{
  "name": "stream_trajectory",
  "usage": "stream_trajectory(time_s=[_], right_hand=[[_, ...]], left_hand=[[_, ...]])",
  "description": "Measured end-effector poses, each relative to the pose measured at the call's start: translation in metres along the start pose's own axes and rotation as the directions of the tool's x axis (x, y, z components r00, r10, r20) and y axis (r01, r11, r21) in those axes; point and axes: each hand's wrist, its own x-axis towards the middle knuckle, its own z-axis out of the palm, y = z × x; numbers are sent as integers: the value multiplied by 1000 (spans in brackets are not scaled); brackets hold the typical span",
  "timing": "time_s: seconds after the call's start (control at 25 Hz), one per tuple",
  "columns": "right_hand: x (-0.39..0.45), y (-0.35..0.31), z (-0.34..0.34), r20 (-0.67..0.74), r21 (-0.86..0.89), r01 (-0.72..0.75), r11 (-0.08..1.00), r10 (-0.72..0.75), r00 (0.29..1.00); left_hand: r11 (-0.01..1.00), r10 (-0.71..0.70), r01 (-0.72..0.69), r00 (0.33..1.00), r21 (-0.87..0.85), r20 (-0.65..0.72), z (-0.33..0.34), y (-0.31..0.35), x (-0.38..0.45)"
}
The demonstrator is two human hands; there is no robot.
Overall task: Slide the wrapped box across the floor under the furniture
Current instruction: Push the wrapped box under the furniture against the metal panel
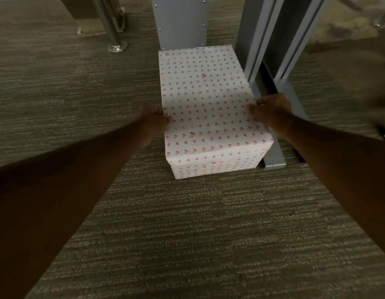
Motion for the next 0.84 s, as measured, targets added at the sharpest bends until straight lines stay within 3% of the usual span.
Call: stream_trajectory(time_s=[0.84], right_hand=[[8,22,-11,-72,-12,-14,1000,13,997]], left_hand=[[1000,-14,14,1000,9,19,26,10,-8]])
